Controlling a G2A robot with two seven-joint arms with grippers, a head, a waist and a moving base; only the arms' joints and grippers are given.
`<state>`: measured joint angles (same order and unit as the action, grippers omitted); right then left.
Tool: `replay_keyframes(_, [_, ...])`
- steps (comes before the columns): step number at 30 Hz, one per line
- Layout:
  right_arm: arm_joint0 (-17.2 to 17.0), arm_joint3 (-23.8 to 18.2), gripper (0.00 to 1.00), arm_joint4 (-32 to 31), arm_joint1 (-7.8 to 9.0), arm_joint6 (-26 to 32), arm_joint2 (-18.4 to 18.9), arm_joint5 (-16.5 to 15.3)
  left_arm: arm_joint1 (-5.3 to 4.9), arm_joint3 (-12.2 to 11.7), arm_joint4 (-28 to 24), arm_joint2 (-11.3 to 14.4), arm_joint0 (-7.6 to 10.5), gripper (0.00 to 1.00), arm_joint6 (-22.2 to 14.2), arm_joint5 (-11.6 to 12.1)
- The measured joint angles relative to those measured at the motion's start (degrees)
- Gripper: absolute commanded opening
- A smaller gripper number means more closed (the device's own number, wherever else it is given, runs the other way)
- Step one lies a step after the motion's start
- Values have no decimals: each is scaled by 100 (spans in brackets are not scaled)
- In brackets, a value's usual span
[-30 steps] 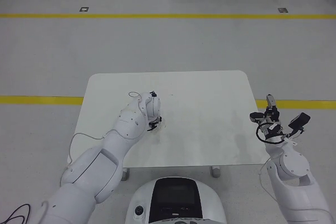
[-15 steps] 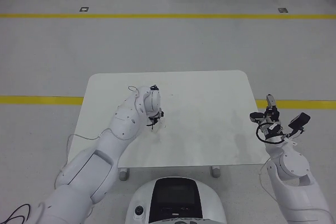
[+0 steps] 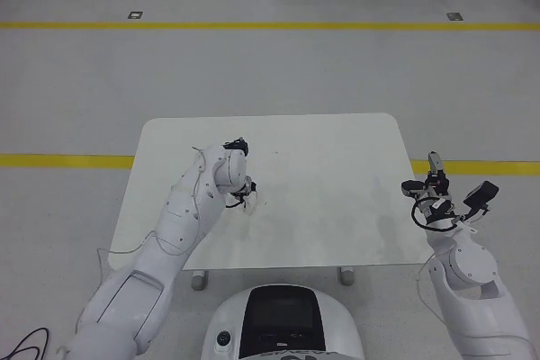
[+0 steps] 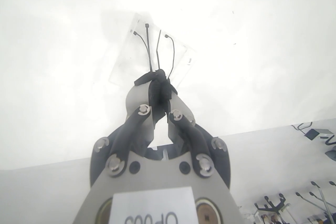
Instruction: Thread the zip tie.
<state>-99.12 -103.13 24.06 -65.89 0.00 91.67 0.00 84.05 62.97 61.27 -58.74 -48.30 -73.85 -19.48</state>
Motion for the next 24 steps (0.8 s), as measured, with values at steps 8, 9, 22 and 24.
replay_keyframes(8, [0,0,100,0,0,0,0,0,-245,1735,-355,-828,-903,0,-241,364])
replay_keyframes(9, [0,0,100,0,0,0,0,0,-269,1836,-472,-920,-981,0,-246,485])
replay_keyframes(22, [0,0,100,0,0,0,0,0,-317,1879,-560,-1089,-1084,0,-93,650])
replay_keyframes(24, [0,0,100,0,0,0,0,0,-345,1888,-683,-1266,-1097,0,145,603])
